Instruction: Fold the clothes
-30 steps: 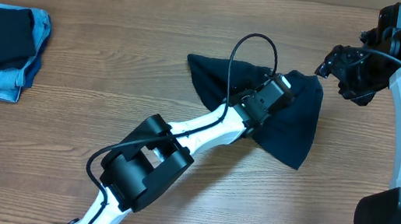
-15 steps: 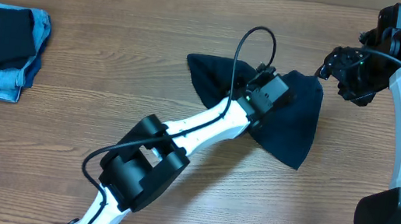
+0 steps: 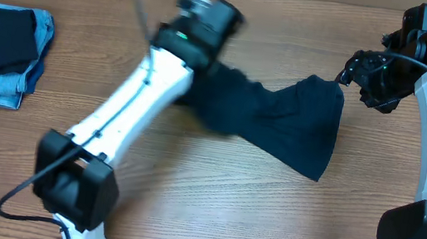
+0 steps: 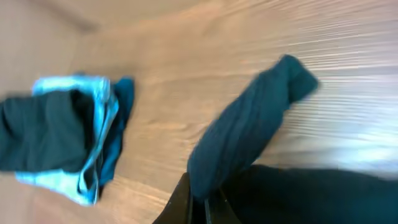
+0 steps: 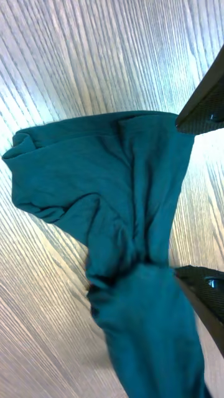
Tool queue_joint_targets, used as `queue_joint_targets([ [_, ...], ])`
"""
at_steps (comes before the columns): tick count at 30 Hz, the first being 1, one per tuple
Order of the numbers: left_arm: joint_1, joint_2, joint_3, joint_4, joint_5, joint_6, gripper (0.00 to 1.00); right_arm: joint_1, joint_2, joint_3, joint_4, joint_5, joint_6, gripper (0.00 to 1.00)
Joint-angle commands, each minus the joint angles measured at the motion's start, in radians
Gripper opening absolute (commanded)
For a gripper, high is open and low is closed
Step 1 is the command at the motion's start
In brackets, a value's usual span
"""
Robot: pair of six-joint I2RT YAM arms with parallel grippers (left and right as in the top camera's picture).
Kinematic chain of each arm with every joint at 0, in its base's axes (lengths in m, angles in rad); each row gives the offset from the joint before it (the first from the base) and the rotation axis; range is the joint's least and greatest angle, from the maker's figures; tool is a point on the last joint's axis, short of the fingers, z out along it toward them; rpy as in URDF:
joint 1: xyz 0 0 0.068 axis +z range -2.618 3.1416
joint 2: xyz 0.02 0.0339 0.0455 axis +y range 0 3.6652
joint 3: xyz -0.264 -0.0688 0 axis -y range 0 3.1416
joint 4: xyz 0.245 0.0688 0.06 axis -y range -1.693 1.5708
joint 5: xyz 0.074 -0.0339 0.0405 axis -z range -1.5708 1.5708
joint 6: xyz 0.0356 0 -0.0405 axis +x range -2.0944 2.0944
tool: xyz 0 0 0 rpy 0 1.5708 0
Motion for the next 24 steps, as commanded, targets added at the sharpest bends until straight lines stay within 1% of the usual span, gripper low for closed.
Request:
queue_joint_targets([
  [1, 0.134, -0.004, 0.014, -0.024, 0.095, -0.098, 0.04, 0.004, -0.025, 0.014, -0.005, -0.004, -0.047, 0.73],
  [5, 0.241, -0.004, 0.014, -0.072, 0.095, -0.110, 0.04, 0.004, -0.025, 0.014, -0.022, -0.001, -0.064, 0.73],
  [6, 0.264, -0.004, 0.014, -0.086, 0.096, -0.111, 0.07, 0.004, -0.025, 0.014, -0.024, -0.001, -0.065, 0.73],
  [7, 0.283, -0.004, 0.014, -0.096, 0.098, -0.111, 0.12, 0.004, -0.025, 0.014, -0.025, -0.001, -0.065, 0.75],
  [8, 0.302, -0.004, 0.014, -0.105, 0.107, -0.110, 0.15, 0.004, -0.025, 0.014, -0.025, -0.001, -0.065, 0.76],
  [10, 0.336, -0.004, 0.014, -0.119, 0.131, -0.109, 0.27, 0.004, -0.025, 0.014, -0.025, -0.001, -0.064, 0.80],
  [11, 0.347, -0.004, 0.014, -0.128, 0.138, -0.107, 0.32, 0.004, -0.025, 0.014, -0.026, -0.001, -0.065, 0.80],
  [12, 0.356, -0.004, 0.014, -0.137, 0.144, -0.102, 0.35, 0.004, -0.025, 0.014, -0.028, -0.001, -0.064, 0.81],
  [14, 0.366, -0.004, 0.014, -0.162, 0.148, -0.101, 0.45, 0.004, -0.025, 0.006, -0.026, -0.001, -0.064, 0.81],
  [16, 0.366, -0.004, 0.015, -0.164, 0.151, -0.102, 0.62, 0.004, -0.025, -0.015, -0.018, 0.000, -0.065, 0.81],
  [17, 0.365, -0.005, 0.017, -0.165, 0.162, -0.101, 0.65, 0.004, -0.025, -0.027, -0.012, -0.001, -0.065, 0.82],
  [18, 0.363, -0.007, 0.020, -0.172, 0.204, -0.098, 0.65, 0.004, -0.025, -0.051, 0.000, 0.000, -0.065, 0.82],
  [19, 0.359, -0.012, 0.023, -0.179, 0.274, -0.086, 0.63, 0.004, -0.025, -0.069, 0.008, 0.000, -0.065, 0.82],
  [21, 0.346, -0.025, 0.023, -0.190, 0.453, -0.053, 0.55, 0.004, -0.025, -0.124, 0.040, 0.000, -0.064, 0.82],
  [23, 0.316, -0.029, 0.023, -0.196, 0.612, -0.037, 0.53, 0.004, -0.025, -0.171, 0.074, -0.001, -0.064, 0.82],
  [24, 0.294, -0.029, 0.023, -0.195, 0.659, -0.026, 0.53, 0.004, -0.025, -0.192, 0.090, -0.001, -0.064, 0.82],
])
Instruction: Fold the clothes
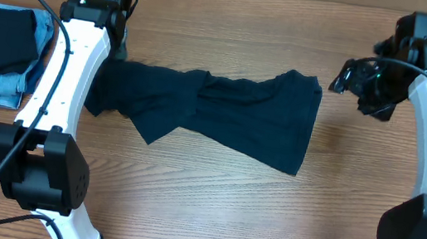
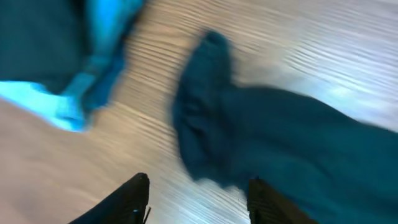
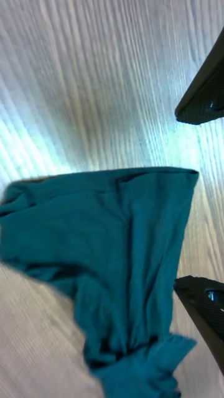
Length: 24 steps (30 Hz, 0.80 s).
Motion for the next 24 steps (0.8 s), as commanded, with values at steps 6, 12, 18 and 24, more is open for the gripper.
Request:
queue_joint_targets([
  [6, -0.265, -0.013, 0.019, 0.023, 0.325, 0.078, 0.57, 0.004, -0.024, -0.105, 0.075, -0.002, -0.003, 0.82],
  [12, -0.418, 0.072, -0.018, 0.111, 0.246, 0.085, 0.63, 0.004, -0.024, -0.105, 0.083, -0.002, -0.003, 0.82],
  [18, -0.447, 0.234, -0.018, 0.136, 0.221, 0.062, 0.58, 0.004, -0.024, -0.105, 0.082, -0.001, -0.008, 0.83],
  [24, -0.444, 0.303, -0.018, 0.159, 0.088, 0.051, 0.58, 0.004, -0.024, -0.105, 0.083, -0.002, -0.011, 0.83],
])
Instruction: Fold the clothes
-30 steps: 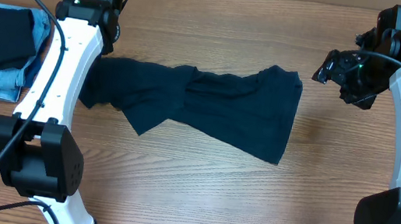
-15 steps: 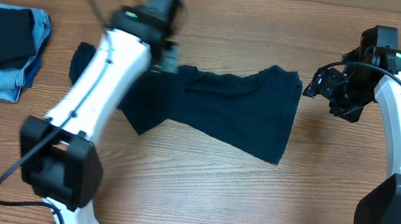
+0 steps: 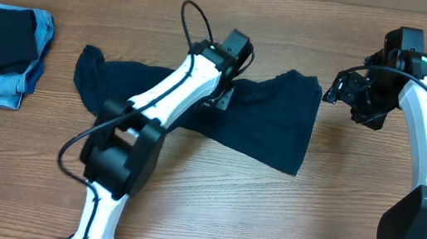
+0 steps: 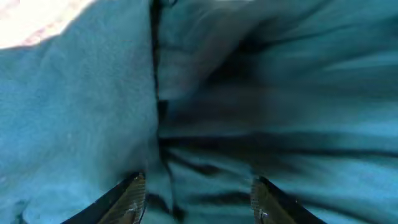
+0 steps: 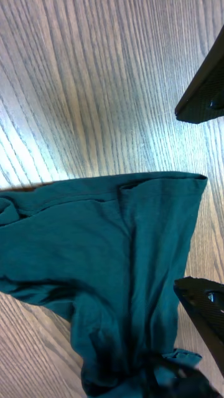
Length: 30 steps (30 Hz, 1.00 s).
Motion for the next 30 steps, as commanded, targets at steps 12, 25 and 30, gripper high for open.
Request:
queue_joint_targets([
  [12, 0.011, 0.058, -0.002, 0.000, -0.203, -0.035, 0.45, 0.003, -0.024, -0.005, 0.008, -0.001, -0.008, 0.83],
  [25, 0.012, 0.019, 0.014, -0.101, -0.304, -0.060, 0.04, 0.003, -0.024, -0.005, 0.026, 0.000, -0.008, 0.84],
  [30, 0.012, -0.082, 0.081, -0.202, -0.302, -0.059, 0.04, 0.003, -0.024, -0.005, 0.071, 0.003, -0.007, 0.88],
])
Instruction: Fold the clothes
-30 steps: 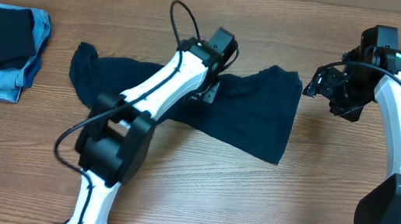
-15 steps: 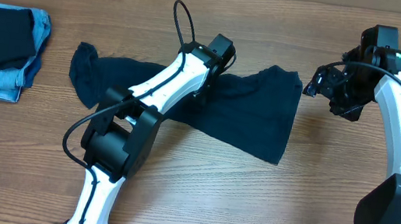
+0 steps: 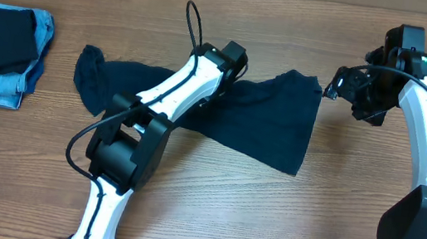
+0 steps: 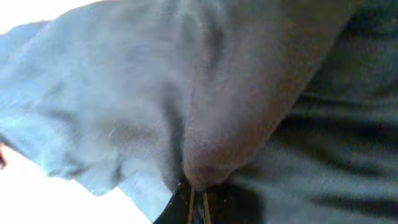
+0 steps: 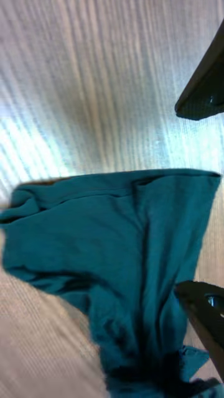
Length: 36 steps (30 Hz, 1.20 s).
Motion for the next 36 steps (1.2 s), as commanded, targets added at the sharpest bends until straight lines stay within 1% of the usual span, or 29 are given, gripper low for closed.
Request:
queue_joint_targets([
  [1, 0.006, -0.172, 0.101, -0.075, -0.035, -0.019, 0.04, 0.003, -0.024, -0.005, 0.036, 0.002, -0.006, 0.89],
  [8, 0.006, -0.428, 0.158, -0.154, -0.026, -0.012, 0.04, 0.003, -0.024, -0.018, 0.046, 0.002, -0.006, 0.91],
  [13, 0.006, -0.539, 0.158, -0.233, 0.038, 0.010, 0.04, 0.003, -0.024, -0.089, 0.097, -0.013, -0.006, 0.91],
  [18, 0.004, -0.562, 0.158, -0.288, 0.039, 0.010, 0.04, 0.004, -0.024, -0.181, 0.203, -0.157, -0.076, 0.94],
  [24, 0.004, -0.573, 0.158, -0.340, 0.049, 0.006, 0.04, 0.004, -0.024, -0.258, 0.313, -0.264, -0.076, 0.96],
  [29, 0.004, -0.606, 0.158, -0.372, 0.077, 0.006, 0.04, 0.022, -0.023, -0.266, 0.399, -0.282, -0.079, 0.96],
  [32, 0.004, -0.624, 0.158, -0.376, 0.079, 0.006, 0.04, 0.055, -0.018, -0.266, 0.465, -0.278, -0.079, 0.94],
  [34, 0.004, -0.629, 0.158, -0.376, 0.080, 0.006, 0.04, 0.091, -0.004, -0.266, 0.521, -0.263, -0.079, 0.89],
  [36, 0.004, -0.629, 0.158, -0.376, 0.080, 0.006, 0.04, 0.123, 0.022, -0.266, 0.572, -0.226, -0.078, 0.87],
])
